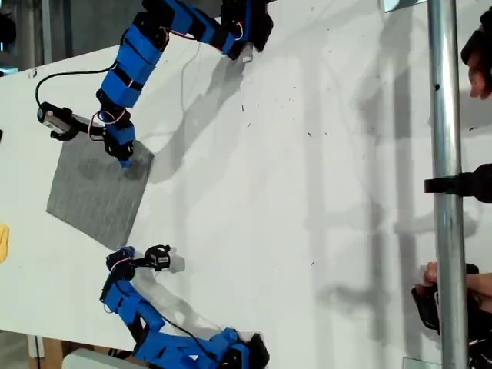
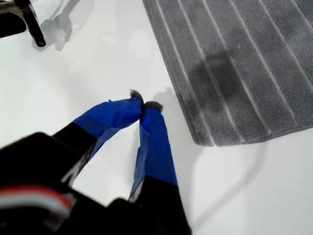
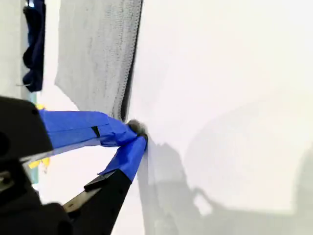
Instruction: Grasp corners of a towel and fold twice.
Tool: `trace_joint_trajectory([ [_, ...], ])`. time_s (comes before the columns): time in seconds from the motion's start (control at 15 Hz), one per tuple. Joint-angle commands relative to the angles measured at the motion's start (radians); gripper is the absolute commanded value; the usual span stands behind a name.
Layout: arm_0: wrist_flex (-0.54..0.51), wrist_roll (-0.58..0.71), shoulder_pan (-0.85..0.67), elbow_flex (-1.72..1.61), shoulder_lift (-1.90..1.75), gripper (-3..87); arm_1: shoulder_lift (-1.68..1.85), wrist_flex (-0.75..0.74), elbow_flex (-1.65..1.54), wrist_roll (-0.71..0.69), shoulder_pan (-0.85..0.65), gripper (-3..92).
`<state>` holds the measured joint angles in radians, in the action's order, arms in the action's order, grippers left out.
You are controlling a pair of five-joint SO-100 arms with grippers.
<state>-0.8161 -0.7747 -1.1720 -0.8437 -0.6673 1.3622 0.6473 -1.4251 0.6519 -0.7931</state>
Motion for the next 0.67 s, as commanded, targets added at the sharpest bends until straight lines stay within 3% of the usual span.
trace_joint_trajectory([
  [0.0, -0.02, 0.014, 0.055, 0.046, -0.114, -0.4, 0.074, -0.08, -0.002, -0.015, -0.015, -0.3],
  [0.27, 0.291, 0.103, 0.063, 0.064, -0.132, -0.4, -0.299, -0.193, 0.202, -0.029, -0.107, -0.3],
  [0.47, 0.428, 0.153, 0.015, 0.064, -0.054, -0.4, -0.621, -0.087, 0.463, -0.009, -0.152, -0.3],
  [0.6, 0.472, 0.15, -0.014, 0.064, -0.005, -0.4, -0.611, 0.046, 0.492, -0.018, -0.117, -0.3],
])
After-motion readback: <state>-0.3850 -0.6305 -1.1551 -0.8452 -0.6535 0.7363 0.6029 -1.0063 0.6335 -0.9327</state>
